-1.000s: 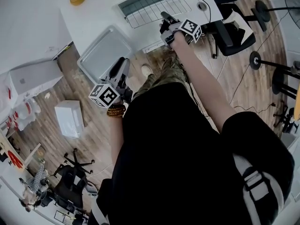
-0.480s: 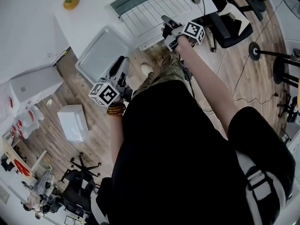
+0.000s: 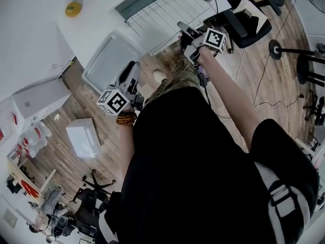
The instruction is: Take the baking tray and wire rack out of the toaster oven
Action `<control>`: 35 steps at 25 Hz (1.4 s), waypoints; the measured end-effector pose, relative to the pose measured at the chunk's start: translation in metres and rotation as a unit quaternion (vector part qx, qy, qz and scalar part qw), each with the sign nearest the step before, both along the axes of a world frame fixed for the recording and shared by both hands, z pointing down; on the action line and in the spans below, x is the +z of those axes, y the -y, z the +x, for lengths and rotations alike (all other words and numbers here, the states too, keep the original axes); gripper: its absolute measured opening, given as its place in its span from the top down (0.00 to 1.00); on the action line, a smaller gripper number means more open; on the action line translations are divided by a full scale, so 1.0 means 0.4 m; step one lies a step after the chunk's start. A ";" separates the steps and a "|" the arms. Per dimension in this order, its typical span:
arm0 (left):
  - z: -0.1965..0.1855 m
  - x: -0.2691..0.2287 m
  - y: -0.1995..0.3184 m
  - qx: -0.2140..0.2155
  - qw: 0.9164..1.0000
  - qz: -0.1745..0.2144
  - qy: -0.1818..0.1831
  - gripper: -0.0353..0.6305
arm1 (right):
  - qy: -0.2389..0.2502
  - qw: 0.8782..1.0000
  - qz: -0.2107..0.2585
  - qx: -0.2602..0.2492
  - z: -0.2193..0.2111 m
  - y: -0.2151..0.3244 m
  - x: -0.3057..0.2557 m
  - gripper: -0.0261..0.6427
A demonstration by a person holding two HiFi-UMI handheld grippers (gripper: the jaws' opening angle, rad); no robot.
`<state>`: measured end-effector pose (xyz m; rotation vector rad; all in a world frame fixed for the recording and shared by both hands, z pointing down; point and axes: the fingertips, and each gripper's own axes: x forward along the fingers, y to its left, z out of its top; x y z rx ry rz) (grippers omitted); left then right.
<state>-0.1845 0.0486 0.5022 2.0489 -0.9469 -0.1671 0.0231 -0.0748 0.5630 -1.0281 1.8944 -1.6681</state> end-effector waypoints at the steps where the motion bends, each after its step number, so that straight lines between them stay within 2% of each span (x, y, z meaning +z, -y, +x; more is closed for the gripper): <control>1: -0.001 0.001 0.000 0.000 1.000 -0.001 -0.002 0.76 | -0.009 1.000 0.004 -0.006 0.001 -0.009 -0.007 0.92; 5: -0.016 0.001 0.005 -0.006 1.000 -0.002 -0.011 0.76 | -0.033 0.999 0.014 -0.031 -0.006 -0.047 -0.023 0.92; 10: -0.024 0.012 0.017 -0.014 1.000 -0.010 -0.023 0.77 | 0.005 1.000 0.005 -0.028 -0.002 -0.078 -0.049 0.92; 13: -0.030 0.030 0.020 -0.029 0.999 -0.025 -0.032 0.76 | 0.023 0.999 0.022 -0.042 -0.008 -0.094 -0.085 0.92; 18: -0.058 0.069 0.038 -0.056 0.995 -0.050 -0.061 0.66 | 0.063 0.994 0.040 -0.076 -0.048 -0.130 -0.134 0.92; 20: -0.063 0.078 0.034 -0.063 0.992 -0.061 -0.092 0.64 | 0.071 0.992 0.041 -0.095 -0.075 -0.150 -0.139 0.92; 24: -0.049 0.071 0.026 -0.085 0.973 -0.085 -0.197 0.64 | 0.093 0.986 0.034 -0.132 -0.129 -0.185 -0.150 0.92; 27: -0.057 0.077 0.019 -0.099 0.962 -0.094 -0.237 0.64 | 0.114 0.980 0.028 -0.158 -0.168 -0.211 -0.155 0.92; 28: -0.063 0.076 0.014 -0.102 0.959 -0.094 -0.247 0.66 | 0.115 0.978 0.026 -0.169 -0.184 -0.221 -0.154 0.92; 31: -0.107 0.074 -0.013 -0.116 0.947 -0.105 -0.279 0.88 | 0.088 0.975 0.022 -0.202 -0.246 -0.260 -0.149 0.92; 33: -0.142 0.070 -0.034 -0.127 0.935 -0.115 -0.311 0.91 | 0.063 0.974 0.020 -0.215 -0.279 -0.281 -0.137 0.92; 35: -0.160 0.058 -0.041 -0.134 0.923 -0.107 -0.345 0.91 | 0.049 0.973 0.015 -0.225 -0.293 -0.285 -0.116 0.92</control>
